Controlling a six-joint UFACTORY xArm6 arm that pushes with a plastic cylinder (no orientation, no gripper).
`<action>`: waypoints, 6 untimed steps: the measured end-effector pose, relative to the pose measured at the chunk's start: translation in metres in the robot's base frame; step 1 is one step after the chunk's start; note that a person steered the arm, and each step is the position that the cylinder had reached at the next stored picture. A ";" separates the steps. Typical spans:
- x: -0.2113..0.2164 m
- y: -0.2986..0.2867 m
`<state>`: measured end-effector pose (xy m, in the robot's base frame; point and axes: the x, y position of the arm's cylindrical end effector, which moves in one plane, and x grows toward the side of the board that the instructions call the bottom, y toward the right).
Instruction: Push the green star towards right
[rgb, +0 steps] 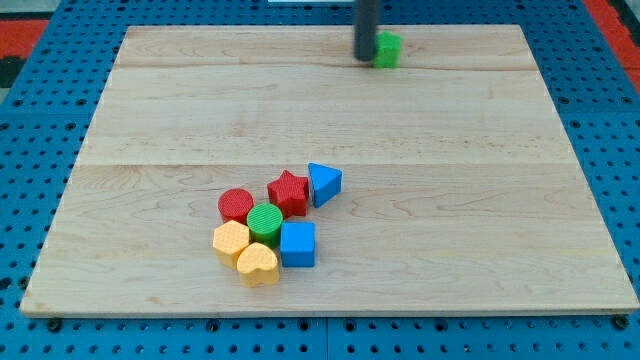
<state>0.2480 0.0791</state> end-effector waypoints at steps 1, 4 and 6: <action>0.001 -0.020; -0.002 0.016; 0.139 -0.008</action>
